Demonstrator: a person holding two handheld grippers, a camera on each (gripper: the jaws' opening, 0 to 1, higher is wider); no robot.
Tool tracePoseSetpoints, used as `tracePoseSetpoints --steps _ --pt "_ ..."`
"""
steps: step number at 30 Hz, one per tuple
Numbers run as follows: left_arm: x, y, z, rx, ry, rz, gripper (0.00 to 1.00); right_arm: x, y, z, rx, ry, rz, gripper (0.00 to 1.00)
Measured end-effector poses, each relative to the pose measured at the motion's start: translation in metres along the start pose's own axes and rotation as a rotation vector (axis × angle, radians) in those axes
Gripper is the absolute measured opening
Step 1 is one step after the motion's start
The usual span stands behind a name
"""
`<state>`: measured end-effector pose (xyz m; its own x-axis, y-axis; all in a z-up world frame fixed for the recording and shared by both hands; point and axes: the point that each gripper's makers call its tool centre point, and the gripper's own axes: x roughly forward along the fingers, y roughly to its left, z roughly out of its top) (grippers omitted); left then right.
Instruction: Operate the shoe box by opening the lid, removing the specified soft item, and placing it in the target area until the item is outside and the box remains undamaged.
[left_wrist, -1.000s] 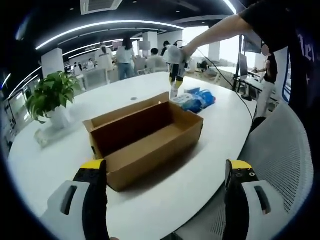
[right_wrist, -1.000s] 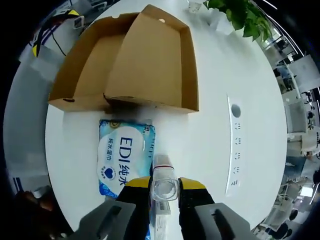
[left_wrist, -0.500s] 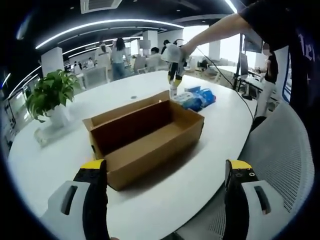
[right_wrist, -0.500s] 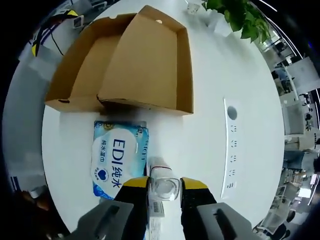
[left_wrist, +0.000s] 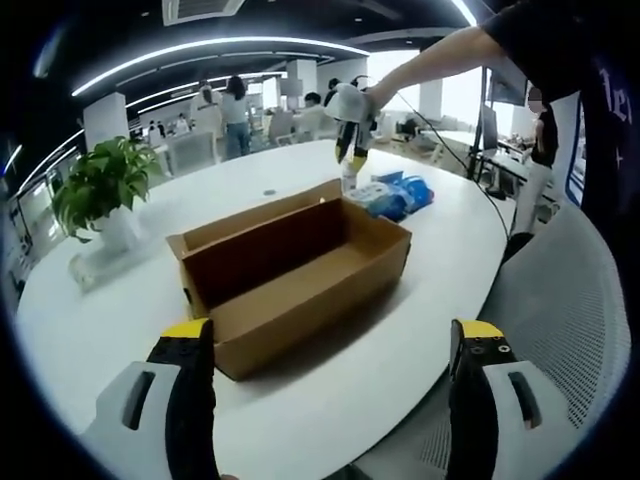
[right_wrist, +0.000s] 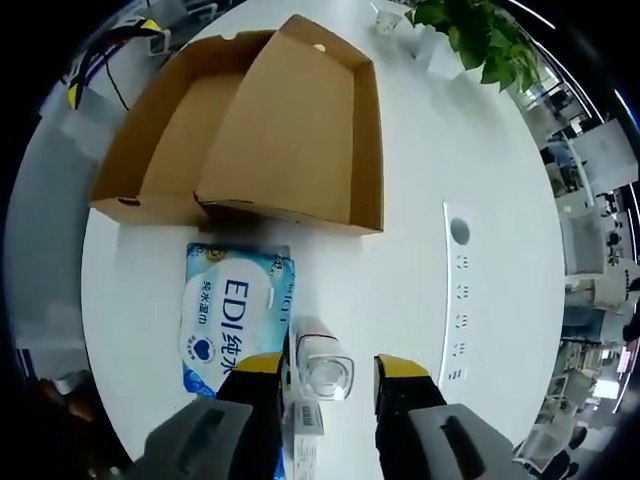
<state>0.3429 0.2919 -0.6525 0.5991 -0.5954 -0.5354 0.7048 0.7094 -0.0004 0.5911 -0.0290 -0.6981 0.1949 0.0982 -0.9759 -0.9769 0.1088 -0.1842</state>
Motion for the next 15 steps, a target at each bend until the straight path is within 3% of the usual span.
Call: tracePoseSetpoints --steps 8,15 --pt "0.002 0.013 0.001 0.002 0.016 0.023 0.93 -0.010 -0.001 0.005 0.045 -0.044 -0.038 0.49" --pt "0.004 0.029 0.000 -0.003 0.033 0.055 0.85 -0.021 0.001 0.017 0.122 -0.111 -0.059 0.52"
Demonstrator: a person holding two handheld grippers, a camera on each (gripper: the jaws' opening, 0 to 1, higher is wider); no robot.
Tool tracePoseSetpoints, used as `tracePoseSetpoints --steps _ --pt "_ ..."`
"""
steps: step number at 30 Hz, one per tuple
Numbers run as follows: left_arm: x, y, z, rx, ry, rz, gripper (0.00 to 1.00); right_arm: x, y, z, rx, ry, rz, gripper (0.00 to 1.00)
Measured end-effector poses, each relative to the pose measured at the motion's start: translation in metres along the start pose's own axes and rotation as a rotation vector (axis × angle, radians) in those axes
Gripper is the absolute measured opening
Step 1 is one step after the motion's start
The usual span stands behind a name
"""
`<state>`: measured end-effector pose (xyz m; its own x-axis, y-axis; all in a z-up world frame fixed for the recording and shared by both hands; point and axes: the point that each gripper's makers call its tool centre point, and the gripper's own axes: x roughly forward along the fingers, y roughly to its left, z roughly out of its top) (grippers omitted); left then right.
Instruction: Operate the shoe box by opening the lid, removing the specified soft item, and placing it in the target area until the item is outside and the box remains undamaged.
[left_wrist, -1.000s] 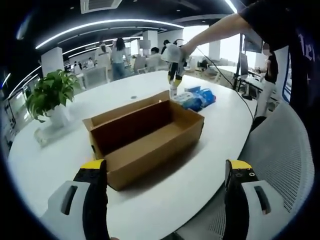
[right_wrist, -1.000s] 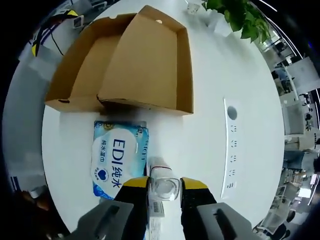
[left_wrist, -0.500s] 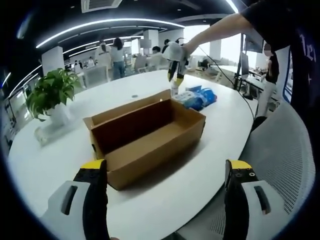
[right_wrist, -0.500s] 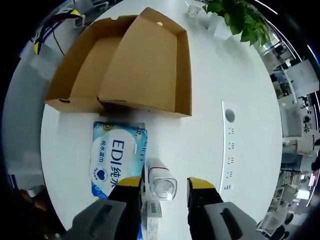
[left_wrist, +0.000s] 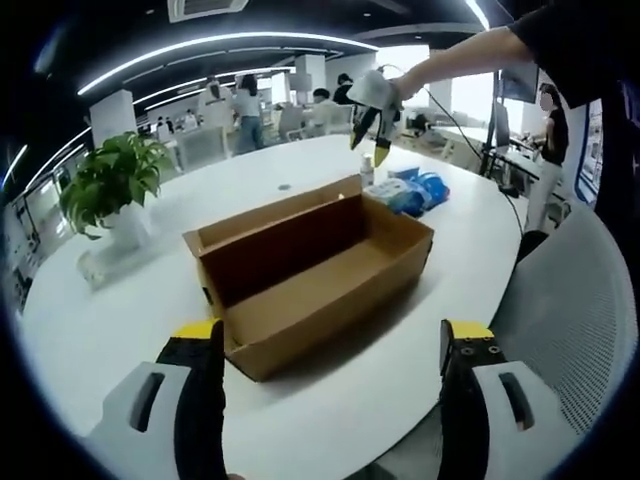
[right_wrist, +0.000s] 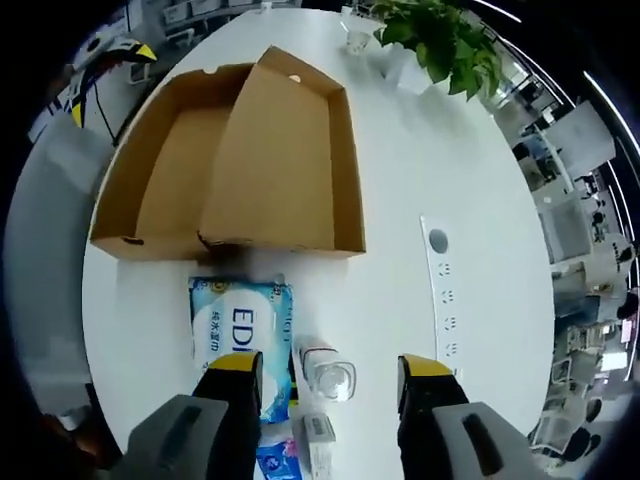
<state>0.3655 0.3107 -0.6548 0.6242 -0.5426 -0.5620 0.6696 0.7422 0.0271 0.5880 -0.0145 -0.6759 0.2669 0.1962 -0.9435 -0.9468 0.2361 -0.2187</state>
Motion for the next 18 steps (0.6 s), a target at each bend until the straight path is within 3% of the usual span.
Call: tracePoseSetpoints --steps 10,18 --pt "0.008 0.025 0.002 -0.051 0.006 0.033 0.78 -0.007 0.004 0.019 0.082 -0.074 -0.024 0.53" --pt "0.012 0.051 0.010 -0.109 -0.004 0.091 0.64 -0.006 0.003 0.031 0.182 -0.143 -0.037 0.54"
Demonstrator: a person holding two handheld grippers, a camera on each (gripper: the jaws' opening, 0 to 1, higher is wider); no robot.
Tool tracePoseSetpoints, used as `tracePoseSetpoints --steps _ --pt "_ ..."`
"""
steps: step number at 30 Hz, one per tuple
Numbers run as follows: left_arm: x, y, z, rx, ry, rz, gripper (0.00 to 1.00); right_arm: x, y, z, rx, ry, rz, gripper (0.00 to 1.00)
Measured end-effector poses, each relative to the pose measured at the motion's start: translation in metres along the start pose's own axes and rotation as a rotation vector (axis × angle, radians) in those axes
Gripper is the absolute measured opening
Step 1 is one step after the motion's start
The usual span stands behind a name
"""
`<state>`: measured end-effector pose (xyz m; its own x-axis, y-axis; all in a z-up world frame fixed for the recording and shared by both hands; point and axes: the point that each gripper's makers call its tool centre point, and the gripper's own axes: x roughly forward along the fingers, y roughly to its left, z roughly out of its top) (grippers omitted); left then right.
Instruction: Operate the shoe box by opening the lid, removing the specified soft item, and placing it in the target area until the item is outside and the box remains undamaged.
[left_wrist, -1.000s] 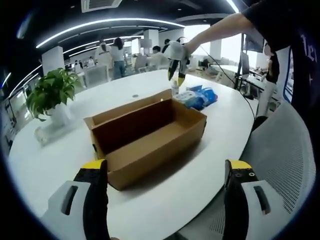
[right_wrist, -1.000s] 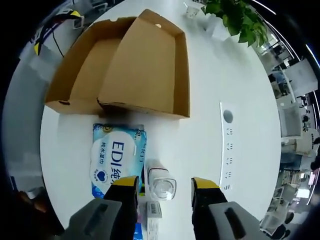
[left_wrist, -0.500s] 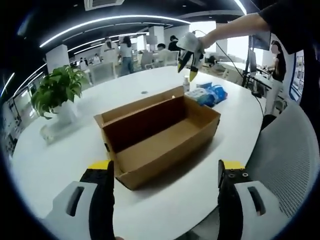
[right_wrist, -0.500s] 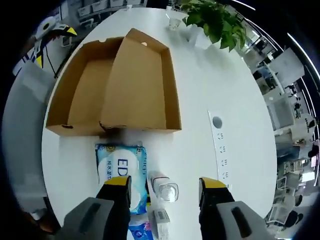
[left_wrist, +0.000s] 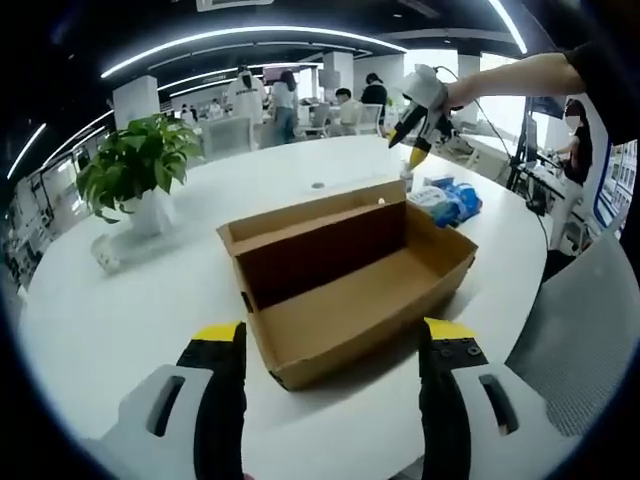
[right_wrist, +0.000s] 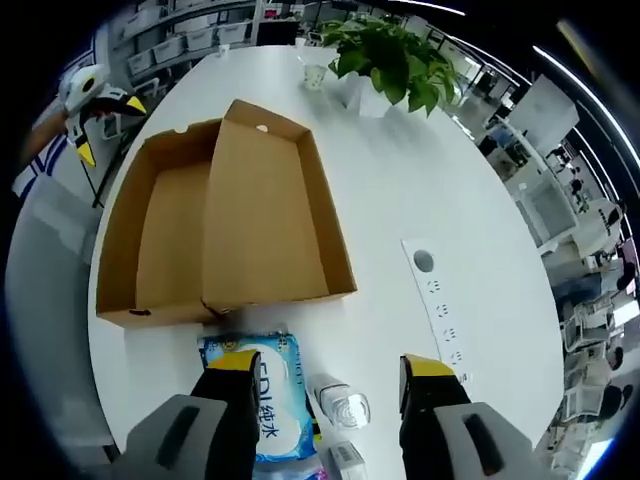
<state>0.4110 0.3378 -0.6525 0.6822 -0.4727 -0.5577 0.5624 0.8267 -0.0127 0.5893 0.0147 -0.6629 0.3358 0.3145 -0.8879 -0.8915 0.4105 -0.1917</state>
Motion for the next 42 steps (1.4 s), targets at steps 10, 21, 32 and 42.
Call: tracePoseSetpoints --steps 10,21,32,42 --pt "0.012 0.032 -0.007 -0.112 0.024 0.080 0.45 0.008 -0.008 0.010 0.131 -0.063 -0.040 0.51" --pt "0.021 0.045 -0.018 -0.199 0.064 0.144 0.22 0.025 -0.009 0.023 0.370 -0.139 -0.065 0.43" --pt "0.033 0.054 -0.033 -0.256 0.115 0.189 0.16 0.044 -0.010 0.025 0.659 -0.152 -0.065 0.30" --pt "0.039 0.055 -0.047 -0.317 0.136 0.218 0.05 0.072 0.001 0.027 0.784 -0.114 -0.047 0.21"
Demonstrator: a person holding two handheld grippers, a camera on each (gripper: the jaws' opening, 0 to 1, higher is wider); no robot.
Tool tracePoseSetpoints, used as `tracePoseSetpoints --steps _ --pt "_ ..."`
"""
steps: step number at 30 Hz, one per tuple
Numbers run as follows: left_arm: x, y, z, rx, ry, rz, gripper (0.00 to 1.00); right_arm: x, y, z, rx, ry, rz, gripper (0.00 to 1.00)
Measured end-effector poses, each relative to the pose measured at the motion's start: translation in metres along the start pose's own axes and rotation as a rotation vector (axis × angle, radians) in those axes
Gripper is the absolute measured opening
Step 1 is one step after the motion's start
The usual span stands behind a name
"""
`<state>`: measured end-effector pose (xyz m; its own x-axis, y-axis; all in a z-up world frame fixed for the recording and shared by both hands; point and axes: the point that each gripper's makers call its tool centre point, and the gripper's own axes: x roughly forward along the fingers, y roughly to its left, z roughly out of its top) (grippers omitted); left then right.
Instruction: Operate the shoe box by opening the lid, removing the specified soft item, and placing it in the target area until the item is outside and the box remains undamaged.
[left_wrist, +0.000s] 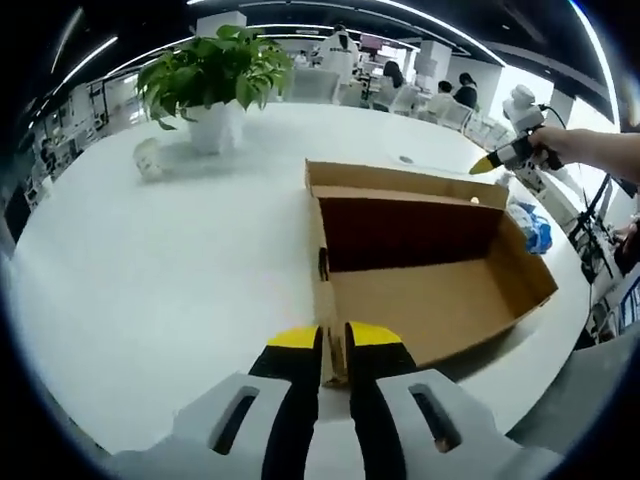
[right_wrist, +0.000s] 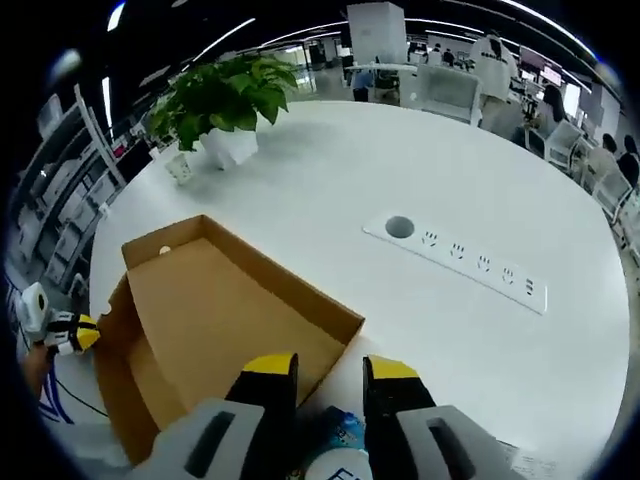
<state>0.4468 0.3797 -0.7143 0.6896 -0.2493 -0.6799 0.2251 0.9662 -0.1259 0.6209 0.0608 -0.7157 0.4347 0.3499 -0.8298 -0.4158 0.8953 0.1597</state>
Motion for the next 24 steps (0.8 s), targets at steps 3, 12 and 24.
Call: tracePoseSetpoints --steps 3,12,24 --pt "0.004 0.003 0.000 -0.017 -0.001 0.003 0.05 0.008 0.002 -0.005 0.022 0.021 -0.011 0.18" --pt "0.004 0.005 0.001 -0.036 -0.015 0.025 0.03 0.023 0.001 -0.017 0.177 0.051 -0.040 0.08" --pt "0.005 0.004 0.000 -0.032 -0.022 0.031 0.02 0.010 -0.002 -0.013 0.199 0.002 -0.061 0.01"
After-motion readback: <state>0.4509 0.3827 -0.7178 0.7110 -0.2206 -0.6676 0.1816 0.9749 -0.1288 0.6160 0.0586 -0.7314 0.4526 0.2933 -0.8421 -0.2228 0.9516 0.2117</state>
